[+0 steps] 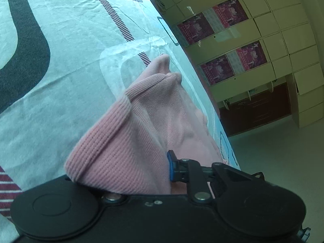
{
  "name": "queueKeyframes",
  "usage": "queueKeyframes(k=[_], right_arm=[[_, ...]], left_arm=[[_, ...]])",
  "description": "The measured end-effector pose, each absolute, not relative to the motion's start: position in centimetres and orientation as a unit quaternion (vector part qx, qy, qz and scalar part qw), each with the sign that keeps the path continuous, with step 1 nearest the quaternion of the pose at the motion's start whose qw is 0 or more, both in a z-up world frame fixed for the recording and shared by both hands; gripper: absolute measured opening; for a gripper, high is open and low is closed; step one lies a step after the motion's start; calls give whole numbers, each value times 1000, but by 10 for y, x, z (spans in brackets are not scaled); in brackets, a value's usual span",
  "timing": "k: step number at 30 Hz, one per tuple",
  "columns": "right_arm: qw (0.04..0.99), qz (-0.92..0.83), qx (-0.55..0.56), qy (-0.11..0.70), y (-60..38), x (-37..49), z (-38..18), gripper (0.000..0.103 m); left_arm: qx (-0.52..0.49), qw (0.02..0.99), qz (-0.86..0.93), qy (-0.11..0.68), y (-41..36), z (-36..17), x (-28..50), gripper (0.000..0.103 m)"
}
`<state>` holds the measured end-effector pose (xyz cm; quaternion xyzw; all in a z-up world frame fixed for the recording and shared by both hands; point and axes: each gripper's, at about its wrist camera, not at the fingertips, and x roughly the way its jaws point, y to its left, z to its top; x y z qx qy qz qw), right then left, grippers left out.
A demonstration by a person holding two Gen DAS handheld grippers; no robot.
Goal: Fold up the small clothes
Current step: 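Grasp the side edge with the left tool and fold it inward, then open the left tool and release the folded side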
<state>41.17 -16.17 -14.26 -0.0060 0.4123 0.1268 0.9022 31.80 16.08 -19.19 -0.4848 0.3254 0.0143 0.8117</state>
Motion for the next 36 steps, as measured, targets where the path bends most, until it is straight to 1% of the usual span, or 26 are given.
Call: queueKeyframes(k=[3, 5, 7, 8, 10, 11, 12, 14, 19, 25, 29, 32, 34, 36], right_arm=[[915, 113, -11, 386, -164, 405, -133, 70], [905, 108, -27, 411, -164, 407, -146, 70], [905, 111, -27, 410, -165, 406, -143, 70], [906, 111, -13, 408, -168, 407, -138, 70], [919, 105, 16, 381, -177, 404, -129, 70], [919, 94, 3, 382, -177, 405, -132, 70], [909, 95, -17, 405, -175, 409, -142, 70], [909, 110, -39, 401, -174, 410, -146, 71], [908, 136, 59, 392, -209, 413, -129, 71], [906, 140, 110, 383, -262, 409, -112, 72], [908, 114, 153, 373, -315, 402, -102, 72], [912, 85, 170, 364, -357, 393, -97, 72], [913, 69, 176, 362, -379, 388, -96, 72], [910, 57, 187, 365, -401, 384, -96, 72]], left_arm=[[-472, 820, 14, 323, 158, -188, 319, 16], [-468, 823, 16, 322, 157, -186, 319, 15], [-458, 830, 16, 319, 155, -182, 318, 14], [-448, 836, 16, 316, 153, -179, 318, 14], [-438, 844, 15, 311, 151, -173, 318, 14], [-434, 846, 16, 309, 150, -170, 316, 13], [-428, 850, 18, 307, 148, -167, 317, 13], [-416, 857, 21, 302, 143, -160, 318, 13], [-353, 890, 19, 290, 117, -127, 324, 13], [-228, 932, -54, 276, 37, -71, 351, 13], [-158, 940, -128, 274, -40, -55, 369, 13], [-105, 931, -183, 297, -101, -66, 377, 13], [-65, 923, -204, 319, -138, -87, 377, 13], [-17, 904, -226, 362, -173, -120, 375, 14]])
